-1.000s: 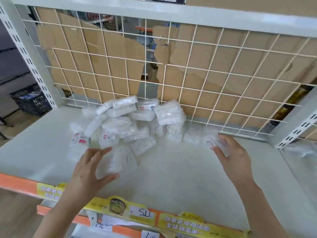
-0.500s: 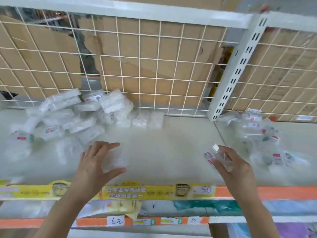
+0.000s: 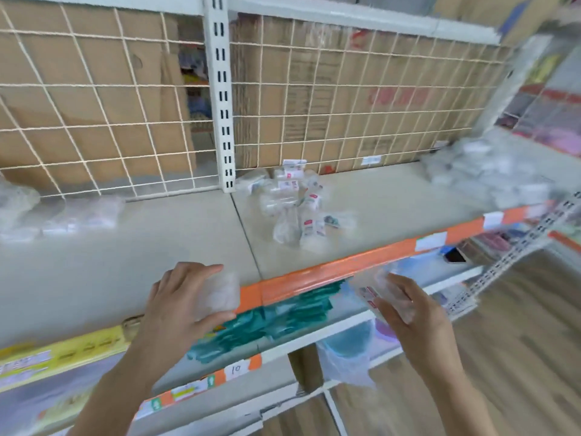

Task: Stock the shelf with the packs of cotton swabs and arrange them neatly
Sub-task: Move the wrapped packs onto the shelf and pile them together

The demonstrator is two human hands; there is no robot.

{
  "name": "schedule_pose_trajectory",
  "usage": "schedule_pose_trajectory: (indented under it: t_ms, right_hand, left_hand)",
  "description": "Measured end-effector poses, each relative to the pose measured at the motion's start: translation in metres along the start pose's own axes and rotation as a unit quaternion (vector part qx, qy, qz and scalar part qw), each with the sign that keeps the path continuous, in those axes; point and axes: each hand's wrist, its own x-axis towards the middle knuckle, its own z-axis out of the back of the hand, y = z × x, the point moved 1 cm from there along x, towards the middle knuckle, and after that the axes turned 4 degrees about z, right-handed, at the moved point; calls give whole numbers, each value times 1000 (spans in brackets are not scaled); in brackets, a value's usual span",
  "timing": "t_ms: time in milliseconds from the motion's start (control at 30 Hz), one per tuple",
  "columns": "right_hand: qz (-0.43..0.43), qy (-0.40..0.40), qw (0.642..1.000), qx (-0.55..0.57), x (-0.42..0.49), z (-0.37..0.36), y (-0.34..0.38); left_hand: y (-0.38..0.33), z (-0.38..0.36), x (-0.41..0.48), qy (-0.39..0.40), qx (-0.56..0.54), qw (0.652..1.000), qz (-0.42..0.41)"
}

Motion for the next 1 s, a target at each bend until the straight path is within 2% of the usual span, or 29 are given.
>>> schedule_pose_trajectory:
  t_ms: [333, 600, 767, 1000]
  right_hand:
    - [-87, -104, 990, -28, -21, 68, -68]
    - [-134, -191, 967, -103, 18, 106, -89]
    - [-183, -214, 952, -117, 30, 119, -107]
    - [-205, -243, 940, -125, 42, 142, -142]
  left_hand:
    - [-80, -76, 80, 85, -78, 988, -107]
    - [-132, -130, 173, 103, -153, 969, -165]
    - [-156, -162, 212, 114, -124, 964, -207]
    - [-192, -205, 242, 140, -124, 962, -198]
